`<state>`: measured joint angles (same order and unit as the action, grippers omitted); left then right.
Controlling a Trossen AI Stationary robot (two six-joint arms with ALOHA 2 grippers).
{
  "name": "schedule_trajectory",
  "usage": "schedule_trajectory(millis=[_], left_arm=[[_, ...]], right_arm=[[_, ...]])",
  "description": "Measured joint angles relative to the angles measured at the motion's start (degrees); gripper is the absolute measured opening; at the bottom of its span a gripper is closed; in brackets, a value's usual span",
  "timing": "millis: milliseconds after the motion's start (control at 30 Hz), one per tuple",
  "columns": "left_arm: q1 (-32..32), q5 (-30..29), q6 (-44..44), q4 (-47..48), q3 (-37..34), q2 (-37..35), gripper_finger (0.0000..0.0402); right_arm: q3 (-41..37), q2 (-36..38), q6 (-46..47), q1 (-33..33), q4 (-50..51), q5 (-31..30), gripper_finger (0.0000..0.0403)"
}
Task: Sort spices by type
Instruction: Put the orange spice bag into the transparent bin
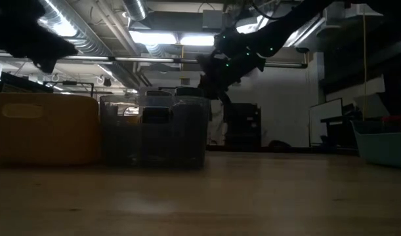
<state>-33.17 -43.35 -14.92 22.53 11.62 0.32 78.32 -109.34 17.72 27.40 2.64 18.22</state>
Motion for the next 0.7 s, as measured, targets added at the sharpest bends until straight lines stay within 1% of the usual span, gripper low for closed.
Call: schedule_trajectory(millis=[233, 367, 433, 533, 633, 700], left_arm=[[0.0, -2.3, 16.9, -12.0, 0.0, 0.0, 0.0056], [0.0, -3.1, 25.0, -18.3, 0.0, 0.0, 0.0065], [0.0, -5.0, 27.4, -21.4, 0.0, 0.0, 0.0084], [0.1, -7.6, 30.3, -24.7, 0.0, 0.0, 0.0126], [0.7, -7.9, 32.7, -27.7, 0.0, 0.0, 0.0170], [1.6, -7.9, 33.3, -29.9, 0.0, 0.0, 0.0192]], right_arm=[[0.0, 0.1, -0.2, -3.1, -0.3, 0.0, 0.0002], [0.0, 0.1, -0.3, -4.4, -4.8, 0.1, 0.0002], [0.0, 0.1, -0.4, -5.0, -8.3, 1.2, 0.0002], [0.0, 0.1, 0.0, -5.7, -13.2, 3.3, 0.0002], [0.1, 0.1, 0.1, -6.8, -16.7, 4.7, 0.0002], [0.1, 0.1, 0.1, -7.8, -18.4, 5.8, 0.0002]])
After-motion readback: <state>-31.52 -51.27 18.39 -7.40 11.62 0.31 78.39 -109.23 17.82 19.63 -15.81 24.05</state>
